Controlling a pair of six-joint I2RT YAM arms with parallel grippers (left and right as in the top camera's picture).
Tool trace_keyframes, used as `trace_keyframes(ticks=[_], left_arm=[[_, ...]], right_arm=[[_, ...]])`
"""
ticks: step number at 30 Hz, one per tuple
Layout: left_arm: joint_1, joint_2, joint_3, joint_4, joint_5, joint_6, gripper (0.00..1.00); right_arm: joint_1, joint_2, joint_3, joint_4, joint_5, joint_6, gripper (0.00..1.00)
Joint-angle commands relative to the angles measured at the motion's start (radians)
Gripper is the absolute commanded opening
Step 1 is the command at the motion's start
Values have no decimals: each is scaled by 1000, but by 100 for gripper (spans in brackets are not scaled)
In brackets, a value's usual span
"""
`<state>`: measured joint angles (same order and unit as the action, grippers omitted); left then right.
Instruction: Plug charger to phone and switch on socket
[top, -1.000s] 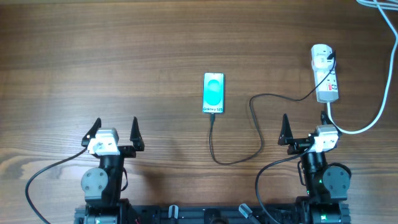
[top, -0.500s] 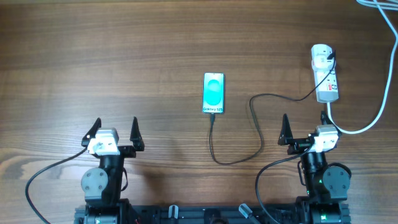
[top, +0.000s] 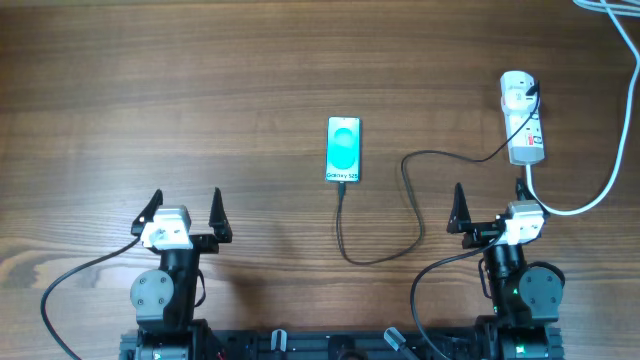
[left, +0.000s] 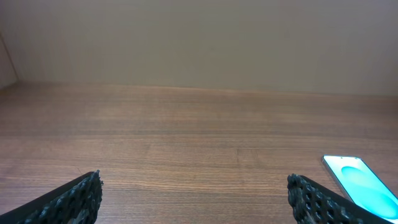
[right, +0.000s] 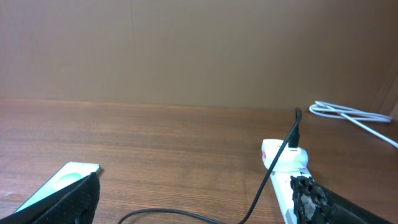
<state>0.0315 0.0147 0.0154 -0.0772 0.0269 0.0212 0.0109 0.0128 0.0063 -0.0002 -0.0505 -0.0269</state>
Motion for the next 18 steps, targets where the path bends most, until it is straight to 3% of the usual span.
trace_keyframes(ticks=[1, 18], left_arm=[[5, -12, -10, 2, -6, -6, 100], [5, -12, -10, 2, -6, -6, 100]], right_arm=[[4, -9, -1, 1, 6, 8, 100], [4, -9, -1, 1, 6, 8, 100]])
